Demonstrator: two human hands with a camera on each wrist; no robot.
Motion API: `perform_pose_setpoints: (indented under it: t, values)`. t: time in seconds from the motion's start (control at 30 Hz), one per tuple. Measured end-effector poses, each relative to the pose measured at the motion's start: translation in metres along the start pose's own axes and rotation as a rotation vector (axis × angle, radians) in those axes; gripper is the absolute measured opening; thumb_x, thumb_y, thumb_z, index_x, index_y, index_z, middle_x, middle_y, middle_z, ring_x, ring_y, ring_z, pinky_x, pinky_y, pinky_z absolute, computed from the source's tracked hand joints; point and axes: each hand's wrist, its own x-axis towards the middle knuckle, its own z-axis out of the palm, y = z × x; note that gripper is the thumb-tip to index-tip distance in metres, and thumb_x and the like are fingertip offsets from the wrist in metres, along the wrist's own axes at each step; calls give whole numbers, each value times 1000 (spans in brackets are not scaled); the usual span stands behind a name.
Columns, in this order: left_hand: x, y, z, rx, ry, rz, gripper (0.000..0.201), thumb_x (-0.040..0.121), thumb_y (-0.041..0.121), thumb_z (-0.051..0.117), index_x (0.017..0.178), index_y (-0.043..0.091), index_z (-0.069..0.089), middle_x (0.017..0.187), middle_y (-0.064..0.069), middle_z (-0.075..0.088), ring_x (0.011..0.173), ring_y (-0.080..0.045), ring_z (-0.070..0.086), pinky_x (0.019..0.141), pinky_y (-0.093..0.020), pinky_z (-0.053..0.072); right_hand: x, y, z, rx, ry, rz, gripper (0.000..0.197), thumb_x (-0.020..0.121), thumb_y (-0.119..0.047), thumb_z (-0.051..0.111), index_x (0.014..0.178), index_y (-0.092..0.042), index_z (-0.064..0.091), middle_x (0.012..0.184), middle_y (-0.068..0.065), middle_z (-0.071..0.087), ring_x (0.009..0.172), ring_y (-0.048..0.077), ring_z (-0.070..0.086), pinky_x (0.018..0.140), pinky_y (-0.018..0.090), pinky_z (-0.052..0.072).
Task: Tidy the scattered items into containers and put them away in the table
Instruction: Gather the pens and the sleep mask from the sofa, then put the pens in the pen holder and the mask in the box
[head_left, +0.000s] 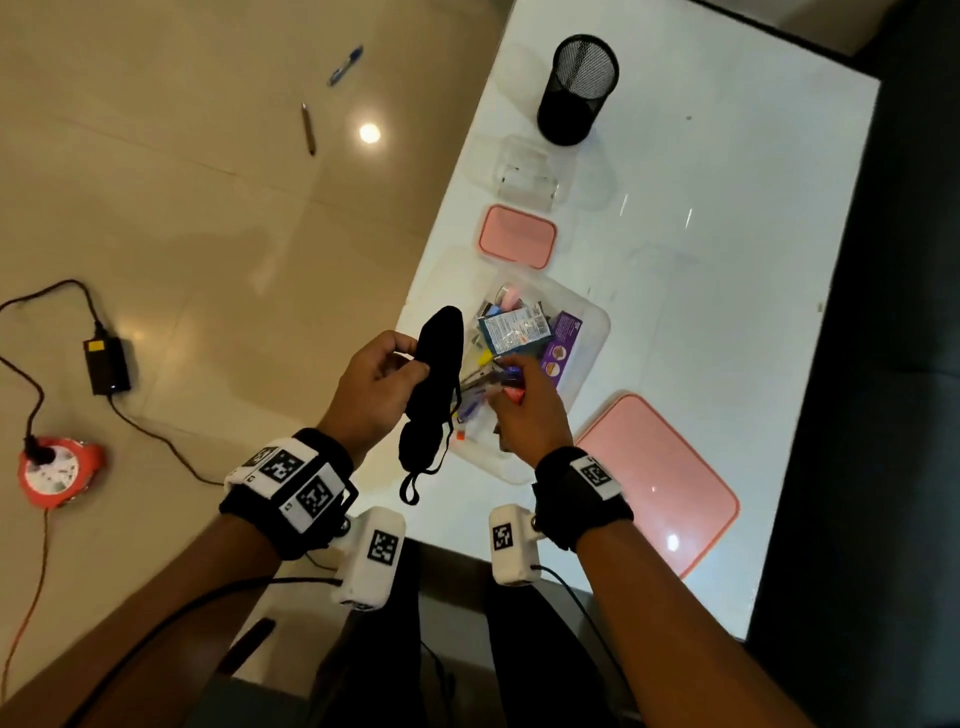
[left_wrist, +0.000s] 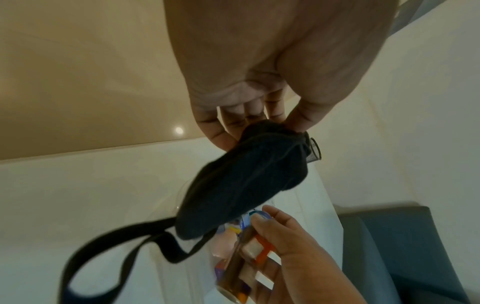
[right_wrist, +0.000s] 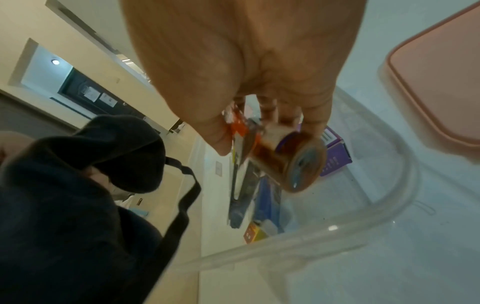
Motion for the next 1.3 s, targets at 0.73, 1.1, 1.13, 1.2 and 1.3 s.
perform_pose_setpoints:
  t: [0.73, 1.1, 1.13, 1.2, 1.3]
  values:
    - [53, 17, 83, 1132, -446, 330, 54, 86, 36, 55, 135, 20, 39, 123, -12, 52, 113, -35, 50, 88, -46, 48, -14, 32, -46, 148, 651, 112, 8, 89, -21, 62, 91, -25, 69, 87, -13, 67, 86, 18, 67, 83, 35, 53]
    - [43, -2, 66, 1119, -299, 459, 29, 86, 32, 58, 113, 22, 57, 107, -4, 54, 90, -26, 58, 72, -39, 51, -32, 52, -37, 194, 583, 71, 11, 91, -21, 60, 98, -25, 69, 100, -11, 66, 79, -13, 57, 77, 20, 48]
    - [42, 1, 66, 1113, -287, 467, 26, 86, 31, 58, 111, 22, 58, 104, -3, 55, 86, -25, 59, 70, -37, 51, -34, 54, -38, 206, 579, 62, 11, 91, -21, 60, 97, -25, 69, 100, -11, 66, 78, -14, 56, 77, 20, 48]
    - [36, 6, 74, 1090, -304, 492, 21, 86, 27, 60, 106, 21, 60, 97, 0, 56, 79, -21, 59, 70, -33, 49, -43, 61, -48, 239, 577, 49, 11, 91, -22, 60, 97, -27, 68, 100, -11, 66, 75, -8, 58, 77, 23, 49]
    - [20, 12, 102, 1054, -374, 556, 15, 86, 21, 62, 100, 22, 61, 88, 3, 55, 73, -13, 54, 69, -30, 45, -60, 76, -66, 261, 563, 44, 11, 91, -22, 61, 98, -27, 68, 99, -9, 65, 71, 2, 59, 77, 28, 52]
